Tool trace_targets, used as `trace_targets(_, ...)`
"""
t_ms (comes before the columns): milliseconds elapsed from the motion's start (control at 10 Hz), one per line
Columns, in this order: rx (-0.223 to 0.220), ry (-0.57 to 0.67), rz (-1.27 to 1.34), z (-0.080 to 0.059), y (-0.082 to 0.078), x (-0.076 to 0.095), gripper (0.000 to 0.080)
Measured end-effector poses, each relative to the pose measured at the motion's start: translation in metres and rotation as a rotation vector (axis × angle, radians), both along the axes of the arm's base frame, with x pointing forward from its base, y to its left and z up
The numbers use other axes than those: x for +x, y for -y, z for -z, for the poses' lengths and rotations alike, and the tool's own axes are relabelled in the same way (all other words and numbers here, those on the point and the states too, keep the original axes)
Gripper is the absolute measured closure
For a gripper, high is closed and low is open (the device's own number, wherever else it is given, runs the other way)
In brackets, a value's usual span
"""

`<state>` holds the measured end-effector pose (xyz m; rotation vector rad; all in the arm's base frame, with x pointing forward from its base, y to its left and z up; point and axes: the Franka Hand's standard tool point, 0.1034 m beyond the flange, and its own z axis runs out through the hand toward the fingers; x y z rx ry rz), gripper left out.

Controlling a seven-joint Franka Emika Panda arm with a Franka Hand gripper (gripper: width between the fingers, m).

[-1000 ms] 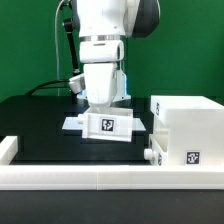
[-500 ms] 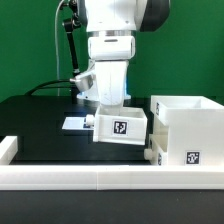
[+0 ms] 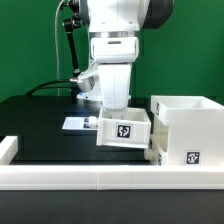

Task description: Assemble drawer

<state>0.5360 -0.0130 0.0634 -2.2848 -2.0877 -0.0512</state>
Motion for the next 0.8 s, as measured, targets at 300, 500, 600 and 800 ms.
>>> trace_targets(300, 0.0, 0.002, -0.003, -0.0005, -0.0045, 0.0025, 0.0758)
trace_targets(500, 0.001, 0.0, -0.003, 0.0006, -0.0044, 0.0019, 0.0758)
trace_targets(600, 0.002, -0.001, -0.007, 0.0014, -0.005, 0.0026, 0.0758)
trace_targets(800, 0.004, -0.001, -0.009, 0.0031, -0.0067, 0.0029, 0.0758)
